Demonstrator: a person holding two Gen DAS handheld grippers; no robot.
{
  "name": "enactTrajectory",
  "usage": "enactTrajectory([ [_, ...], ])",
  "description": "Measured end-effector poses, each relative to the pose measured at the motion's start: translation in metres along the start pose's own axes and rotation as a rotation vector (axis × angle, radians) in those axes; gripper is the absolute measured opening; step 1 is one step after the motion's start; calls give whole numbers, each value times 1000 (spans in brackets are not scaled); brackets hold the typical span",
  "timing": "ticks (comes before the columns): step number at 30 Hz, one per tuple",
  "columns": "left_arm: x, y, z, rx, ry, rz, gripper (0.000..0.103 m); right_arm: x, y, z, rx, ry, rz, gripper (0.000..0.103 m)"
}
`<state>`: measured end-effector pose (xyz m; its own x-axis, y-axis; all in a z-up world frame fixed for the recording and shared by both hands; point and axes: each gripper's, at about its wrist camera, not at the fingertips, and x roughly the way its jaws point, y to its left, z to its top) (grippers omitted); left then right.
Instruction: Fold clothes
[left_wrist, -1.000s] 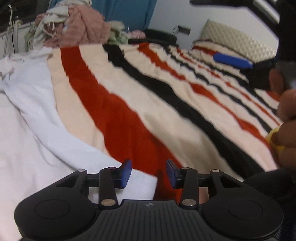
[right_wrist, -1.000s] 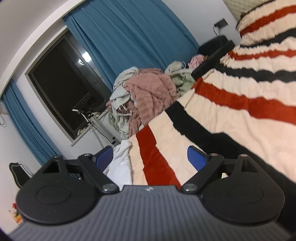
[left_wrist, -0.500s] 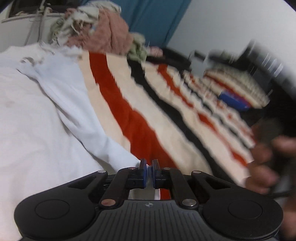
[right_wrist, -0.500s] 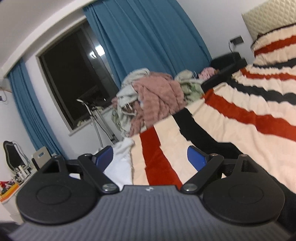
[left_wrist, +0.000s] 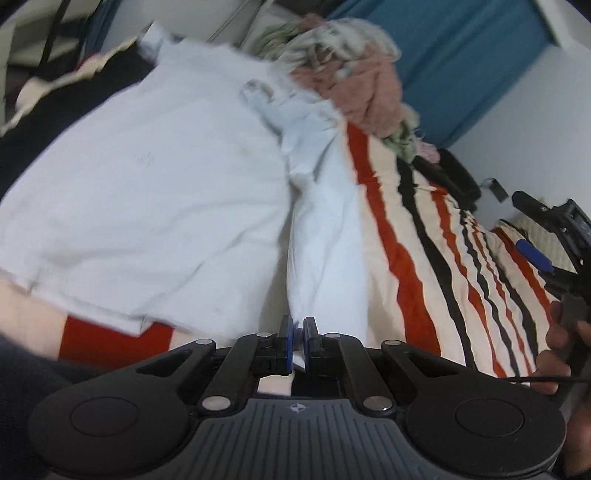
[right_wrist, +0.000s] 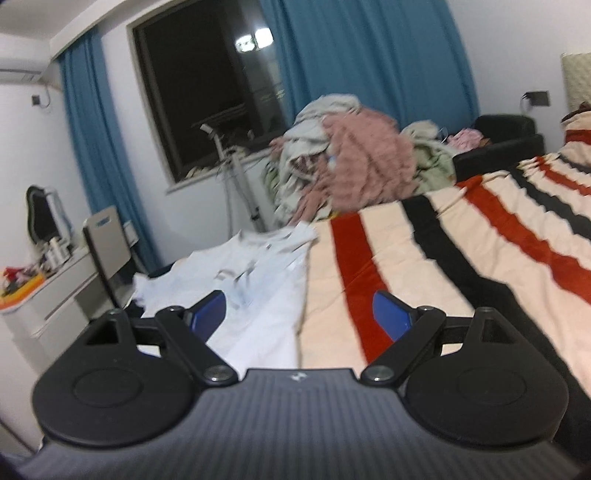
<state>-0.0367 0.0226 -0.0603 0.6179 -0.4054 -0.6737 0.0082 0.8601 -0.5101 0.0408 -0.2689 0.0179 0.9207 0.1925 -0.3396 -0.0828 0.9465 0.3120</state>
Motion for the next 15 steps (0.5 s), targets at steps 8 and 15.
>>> enactTrajectory([
  [8, 11, 5, 39, -38, 45, -51, 50, 32, 30, 28, -8, -20, 46, 88],
  [15, 89, 13, 156, -32, -107, 87, 60, 86, 25, 10, 10, -39, 50, 88],
])
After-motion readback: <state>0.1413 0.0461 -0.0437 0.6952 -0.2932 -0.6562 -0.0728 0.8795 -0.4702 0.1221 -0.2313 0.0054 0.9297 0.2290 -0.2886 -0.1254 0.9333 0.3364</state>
